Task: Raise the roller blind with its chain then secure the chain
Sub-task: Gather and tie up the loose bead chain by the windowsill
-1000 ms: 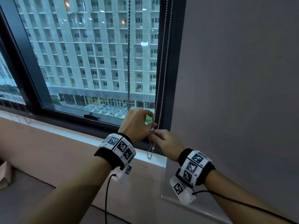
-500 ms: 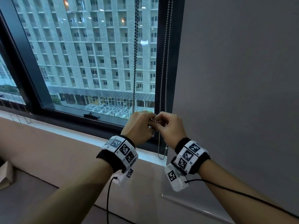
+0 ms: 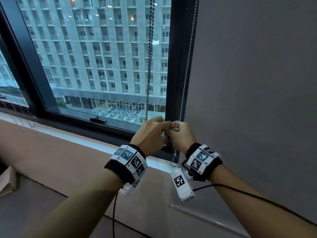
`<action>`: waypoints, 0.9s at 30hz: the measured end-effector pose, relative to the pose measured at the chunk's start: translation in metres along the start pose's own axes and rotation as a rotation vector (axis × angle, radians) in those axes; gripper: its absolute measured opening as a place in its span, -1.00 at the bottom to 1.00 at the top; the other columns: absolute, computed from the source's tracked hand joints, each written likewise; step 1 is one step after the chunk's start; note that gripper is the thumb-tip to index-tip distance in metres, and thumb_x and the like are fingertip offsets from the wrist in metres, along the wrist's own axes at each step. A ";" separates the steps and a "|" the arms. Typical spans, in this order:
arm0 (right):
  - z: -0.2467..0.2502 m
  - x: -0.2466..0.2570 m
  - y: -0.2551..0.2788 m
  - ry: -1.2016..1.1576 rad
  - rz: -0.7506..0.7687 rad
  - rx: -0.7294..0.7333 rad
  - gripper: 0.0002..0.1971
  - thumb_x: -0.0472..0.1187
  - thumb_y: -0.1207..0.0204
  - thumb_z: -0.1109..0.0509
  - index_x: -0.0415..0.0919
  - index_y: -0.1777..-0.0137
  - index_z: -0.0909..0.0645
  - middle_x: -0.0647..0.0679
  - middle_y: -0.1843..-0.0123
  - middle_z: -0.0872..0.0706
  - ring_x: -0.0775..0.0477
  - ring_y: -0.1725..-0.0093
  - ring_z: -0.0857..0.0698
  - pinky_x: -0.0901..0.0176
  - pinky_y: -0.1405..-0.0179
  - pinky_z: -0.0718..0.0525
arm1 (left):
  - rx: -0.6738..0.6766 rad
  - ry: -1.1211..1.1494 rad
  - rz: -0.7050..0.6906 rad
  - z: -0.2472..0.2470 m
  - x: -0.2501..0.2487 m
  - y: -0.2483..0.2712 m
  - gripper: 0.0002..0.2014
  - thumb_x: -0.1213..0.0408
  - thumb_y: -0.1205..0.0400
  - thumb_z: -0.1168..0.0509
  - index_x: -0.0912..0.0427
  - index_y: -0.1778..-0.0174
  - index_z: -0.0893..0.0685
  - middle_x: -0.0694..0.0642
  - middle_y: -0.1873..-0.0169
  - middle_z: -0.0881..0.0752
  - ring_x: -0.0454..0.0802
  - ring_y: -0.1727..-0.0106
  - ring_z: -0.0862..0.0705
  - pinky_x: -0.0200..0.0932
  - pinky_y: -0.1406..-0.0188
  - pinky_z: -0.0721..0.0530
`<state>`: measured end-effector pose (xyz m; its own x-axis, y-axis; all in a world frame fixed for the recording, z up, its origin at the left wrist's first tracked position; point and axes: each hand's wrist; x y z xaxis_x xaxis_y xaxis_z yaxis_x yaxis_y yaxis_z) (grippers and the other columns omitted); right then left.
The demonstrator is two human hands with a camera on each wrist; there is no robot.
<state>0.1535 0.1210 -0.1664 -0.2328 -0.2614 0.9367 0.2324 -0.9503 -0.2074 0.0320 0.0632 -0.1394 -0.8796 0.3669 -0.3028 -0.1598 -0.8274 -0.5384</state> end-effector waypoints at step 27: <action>0.011 -0.015 0.002 -0.669 -0.212 0.147 -0.84 -0.17 -0.59 -0.34 -0.19 0.20 -0.53 -0.05 0.42 -0.68 -0.06 0.38 -0.78 0.17 0.44 -0.70 | -0.071 0.091 0.024 -0.001 0.015 -0.010 -0.62 0.38 -0.43 -0.48 0.18 -0.19 -0.72 -0.05 0.28 -0.55 -0.33 0.39 -0.46 -0.52 0.35 -0.34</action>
<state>0.1681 0.1247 -0.1781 0.3308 0.1310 0.9346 0.3817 -0.9243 -0.0055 0.0205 0.0771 -0.1392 -0.8382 0.3866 -0.3846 -0.1041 -0.8057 -0.5831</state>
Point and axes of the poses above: each hand's wrist, its own y-axis away from the middle knuckle, its own z-axis out of the back of the hand, x = y × z
